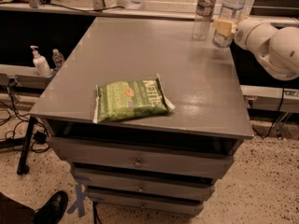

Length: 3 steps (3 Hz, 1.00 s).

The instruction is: Move blue plastic bottle near water bottle

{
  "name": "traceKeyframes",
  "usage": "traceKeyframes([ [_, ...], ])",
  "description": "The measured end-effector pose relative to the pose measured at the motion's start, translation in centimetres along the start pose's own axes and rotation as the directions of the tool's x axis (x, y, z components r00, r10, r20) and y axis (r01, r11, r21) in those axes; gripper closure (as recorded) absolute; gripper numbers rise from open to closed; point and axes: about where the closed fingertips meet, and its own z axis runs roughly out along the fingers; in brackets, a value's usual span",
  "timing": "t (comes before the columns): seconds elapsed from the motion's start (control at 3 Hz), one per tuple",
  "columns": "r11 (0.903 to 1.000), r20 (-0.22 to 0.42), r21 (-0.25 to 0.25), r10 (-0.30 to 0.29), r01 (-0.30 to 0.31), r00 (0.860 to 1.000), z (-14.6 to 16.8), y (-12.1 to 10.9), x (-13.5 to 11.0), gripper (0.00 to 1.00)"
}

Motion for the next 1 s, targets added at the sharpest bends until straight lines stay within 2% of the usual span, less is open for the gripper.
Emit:
traceKeyframes([
  [0.67, 0.9959, -0.002, -0.086, 0.029, -0.030, 1.000, 2.4, 1.1, 1.6, 1.00],
  [1.0, 0.9937, 0.009, -0.111, 0.018, -0.017, 1.000, 2.9, 1.4, 1.9, 1.00],
])
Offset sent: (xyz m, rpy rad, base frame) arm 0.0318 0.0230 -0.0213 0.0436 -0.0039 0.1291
